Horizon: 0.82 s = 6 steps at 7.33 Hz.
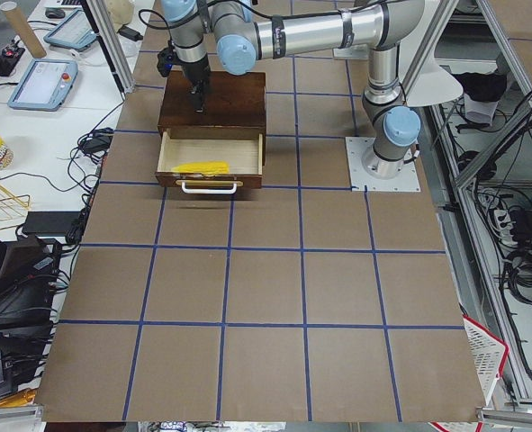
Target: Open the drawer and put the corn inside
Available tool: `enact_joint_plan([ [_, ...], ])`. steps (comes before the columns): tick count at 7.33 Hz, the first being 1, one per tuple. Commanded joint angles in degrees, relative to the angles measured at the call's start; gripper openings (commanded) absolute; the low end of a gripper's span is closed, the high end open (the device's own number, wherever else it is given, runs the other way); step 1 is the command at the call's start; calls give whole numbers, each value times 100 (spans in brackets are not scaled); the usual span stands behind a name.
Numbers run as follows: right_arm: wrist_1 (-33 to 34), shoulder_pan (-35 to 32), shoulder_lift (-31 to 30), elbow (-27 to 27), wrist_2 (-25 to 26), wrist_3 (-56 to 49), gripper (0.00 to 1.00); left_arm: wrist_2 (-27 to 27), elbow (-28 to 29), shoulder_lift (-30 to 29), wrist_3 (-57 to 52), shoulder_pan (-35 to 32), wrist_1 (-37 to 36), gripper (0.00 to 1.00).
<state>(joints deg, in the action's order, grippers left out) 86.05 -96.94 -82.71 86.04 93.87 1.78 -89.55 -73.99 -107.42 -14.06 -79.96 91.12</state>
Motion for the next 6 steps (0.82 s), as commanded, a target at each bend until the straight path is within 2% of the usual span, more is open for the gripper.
enact_joint_plan([
  [1,0,0,0,0,0,6,100,8,-63,151,535,-414,81,100],
  [4,0,0,0,0,0,6,100,-1,-519,432,834,-845,73,100],
  [6,0,0,0,0,0,6,100,17,-826,686,835,-898,82,100],
])
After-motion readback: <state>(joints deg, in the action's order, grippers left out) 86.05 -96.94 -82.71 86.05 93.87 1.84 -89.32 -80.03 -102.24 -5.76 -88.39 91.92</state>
